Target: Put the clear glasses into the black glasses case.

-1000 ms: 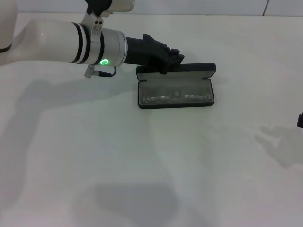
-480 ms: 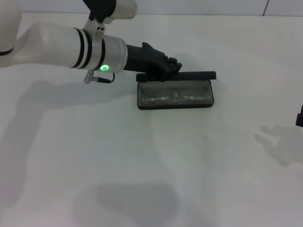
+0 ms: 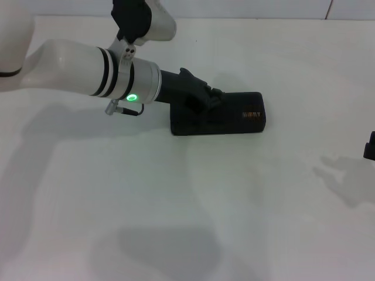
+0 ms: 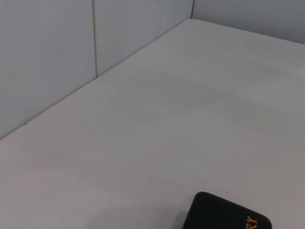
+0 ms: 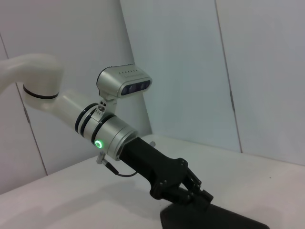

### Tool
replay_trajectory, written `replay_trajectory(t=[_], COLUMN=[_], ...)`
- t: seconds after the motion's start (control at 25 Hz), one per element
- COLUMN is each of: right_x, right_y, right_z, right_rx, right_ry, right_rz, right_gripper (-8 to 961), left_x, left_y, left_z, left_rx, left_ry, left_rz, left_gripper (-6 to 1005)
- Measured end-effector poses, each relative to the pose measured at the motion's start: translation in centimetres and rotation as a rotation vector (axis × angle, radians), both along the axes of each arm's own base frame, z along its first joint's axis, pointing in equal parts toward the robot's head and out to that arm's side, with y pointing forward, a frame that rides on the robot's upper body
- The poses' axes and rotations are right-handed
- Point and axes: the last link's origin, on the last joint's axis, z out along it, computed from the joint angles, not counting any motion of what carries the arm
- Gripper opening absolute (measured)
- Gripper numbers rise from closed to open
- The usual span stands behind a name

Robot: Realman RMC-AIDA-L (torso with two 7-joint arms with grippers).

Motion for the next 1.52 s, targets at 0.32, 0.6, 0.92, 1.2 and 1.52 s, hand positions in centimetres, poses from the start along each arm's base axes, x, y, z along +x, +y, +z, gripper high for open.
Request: replay_trajectory(t=[0.32,0.6,0.92,1.2,1.52], right_x=[0.0,0.4,-0.9,-4.8,-8.5], right_y=[0.0,-0.3,-0.1,1.5,3.7], right_z=[-0.1,0.3,0.0,-2.0,-4.2], right_rx=[-0.003,0.003,-0.042,-0.105,-0.201], right_ry=[0.002,0.001,0.043,0.150,0.205], right_rz=[-0.001,-0.010,0.075,0.286,0.409], right_gripper=[380,388,398,407,793], left_x=[0.1,3.7,3.4,-0.6,-3.4], left_y=[-0.8,-3.0,-8.8,-11.3,-12.1], left_z=[-0.1,3.0,12.5,15.7,15.5], left_rx=[-0.023,-0.074,-0.233,-0.250,-0.228], left_ry=[-0.010,-0.216,-0.534,-0.555,-0.528], left_rz=[-0.037,-0.166,-0.314,-0.302,-0.254], left_gripper=[171,174,177,438,636])
